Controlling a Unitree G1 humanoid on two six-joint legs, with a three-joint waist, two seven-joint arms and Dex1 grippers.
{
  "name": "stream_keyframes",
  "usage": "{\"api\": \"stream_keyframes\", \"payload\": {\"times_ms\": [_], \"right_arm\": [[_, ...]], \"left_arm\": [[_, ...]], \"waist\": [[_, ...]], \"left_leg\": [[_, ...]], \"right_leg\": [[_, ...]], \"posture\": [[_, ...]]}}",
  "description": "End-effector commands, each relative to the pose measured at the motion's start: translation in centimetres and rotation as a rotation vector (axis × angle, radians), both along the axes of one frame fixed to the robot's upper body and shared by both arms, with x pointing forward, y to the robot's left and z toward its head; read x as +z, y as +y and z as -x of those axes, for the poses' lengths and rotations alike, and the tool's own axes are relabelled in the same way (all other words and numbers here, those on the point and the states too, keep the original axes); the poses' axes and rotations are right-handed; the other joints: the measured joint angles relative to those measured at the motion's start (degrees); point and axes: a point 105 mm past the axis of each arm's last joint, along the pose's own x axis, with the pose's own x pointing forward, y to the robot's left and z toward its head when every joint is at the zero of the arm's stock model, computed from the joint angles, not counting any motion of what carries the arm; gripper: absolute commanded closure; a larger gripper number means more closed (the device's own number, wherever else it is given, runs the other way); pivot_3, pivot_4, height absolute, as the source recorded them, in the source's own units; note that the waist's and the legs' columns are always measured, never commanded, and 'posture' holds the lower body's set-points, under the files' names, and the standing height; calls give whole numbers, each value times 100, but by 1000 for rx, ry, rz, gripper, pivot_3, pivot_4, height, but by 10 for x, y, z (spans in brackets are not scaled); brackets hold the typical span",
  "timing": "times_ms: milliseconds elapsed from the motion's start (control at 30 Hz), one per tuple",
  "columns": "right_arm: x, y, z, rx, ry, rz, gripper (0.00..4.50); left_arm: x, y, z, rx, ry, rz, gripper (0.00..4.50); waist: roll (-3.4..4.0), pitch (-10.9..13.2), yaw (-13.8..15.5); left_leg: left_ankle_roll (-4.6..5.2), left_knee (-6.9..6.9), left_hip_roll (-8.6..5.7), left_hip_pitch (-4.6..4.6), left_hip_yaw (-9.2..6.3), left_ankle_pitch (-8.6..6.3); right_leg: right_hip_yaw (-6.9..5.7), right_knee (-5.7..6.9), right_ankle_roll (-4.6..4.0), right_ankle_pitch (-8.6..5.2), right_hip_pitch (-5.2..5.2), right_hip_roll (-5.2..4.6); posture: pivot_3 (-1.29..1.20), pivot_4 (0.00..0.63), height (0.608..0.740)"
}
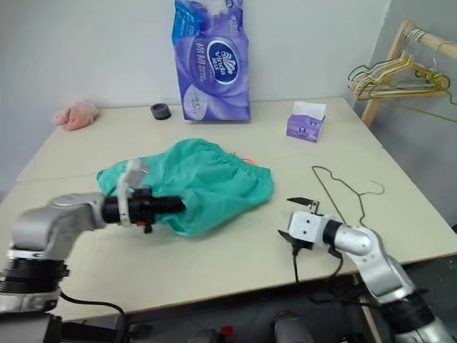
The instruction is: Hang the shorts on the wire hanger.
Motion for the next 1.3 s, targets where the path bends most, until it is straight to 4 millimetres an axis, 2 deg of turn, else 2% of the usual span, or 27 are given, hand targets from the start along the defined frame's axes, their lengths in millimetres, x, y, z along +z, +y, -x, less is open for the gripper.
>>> {"api": "stream_keyframes", "payload": {"times_ms": [33, 167, 267, 333, 433, 700, 733, 767, 900, 967, 1133, 1167, 1300], "right_arm": [[1, 2, -21, -30, -89, 16, 0], [0, 13, -56, -59, -150, 12, 0], [4, 25, -71, -27, -186, 20, 0], [5, 34, -76, 17, -209, 47, 0], [4, 60, -82, 104, -227, 92, 0], [16, 102, -92, 177, -336, 108, 0], [16, 104, -92, 180, -343, 112, 373], [15, 103, -94, 178, -349, 126, 563], [14, 93, -100, 163, -376, 192, 1878], [20, 89, -103, 154, -402, 193, 2490], [37, 91, -105, 167, -465, 170, 4340], [39, 91, -105, 170, -473, 164, 4493], [47, 89, -103, 182, -492, 133, 4493]], "left_arm": [[2, 3, 9, -21, 7, 6, 4462], [-1, 6, 14, -16, 26, 3, 4462], [1, 6, 15, -12, 25, 5, 4462], [2, 6, 15, -8, 23, 3, 4462], [5, 8, 14, -2, 17, 5, 4462], [9, 13, 16, 15, 12, -2, 4462], [9, 14, 16, 18, 12, -4, 4500], [9, 15, 16, 20, 12, -9, 4500], [6, 20, 19, 26, 20, -30, 4500], [3, 22, 20, 28, 30, -39, 4500], [-9, 23, 21, 19, 55, -70, 4500], [-11, 23, 21, 17, 58, -75, 4500], [-17, 23, 21, 11, 70, -84, 4500]], "waist": [[2, 1, -3], [0, 2, -27], [0, 2, -22], [0, 2, -24], [-2, 1, -30], [-2, 0, -35], [-2, 0, -35], [-2, 0, -34], [-4, -1, -11], [-4, -1, 3], [-3, -1, -18], [-4, -1, -28], [-3, -1, -36]], "left_leg": [[-3, 0, 0, -1, -1, -2], [-8, 0, 2, -6, -4, -4], [-9, 2, 1, -3, -8, -3], [-9, 2, 0, -3, -9, -3], [-9, 5, -2, -1, -11, -3], [-15, 3, -1, 0, -24, 0], [-29, 1, -1, 0, -28, 8], [-32, 1, -2, -2, -27, 10], [-34, 2, -5, -2, -27, 11], [-34, 2, -5, -2, -29, 11], [-34, 1, -4, -2, -29, 11], [-34, 1, -4, -2, -29, 11], [-34, 1, -3, -2, -29, 11]], "right_leg": [[1, 1, -13, 8, -3, -1], [5, 6, -28, 17, -15, -2], [5, 12, -29, 18, -15, -3], [4, 17, -30, 18, -14, -2], [6, 36, -30, 18, -19, -2], [1, 93, -53, 5, -48, 2], [-1, 94, -54, 5, -48, 3], [1, 95, -54, 5, -50, 3], [1, 95, -53, 5, -50, 0], [-1, 95, -53, 5, -50, 0], [-1, 97, -54, 5, -50, 1], [-1, 98, -54, 5, -51, 2], [0, 97, -54, 5, -51, 3]], "posture": [[-88, 70, 740], [-71, 64, 740], [-65, 62, 740], [-59, 60, 740], [-49, 58, 740], [-19, 51, 740], [-16, 51, 740], [-14, 51, 740], [-12, 50, 740], [-12, 50, 740], [-27, 49, 740], [-29, 49, 740], [-40, 50, 740]]}}
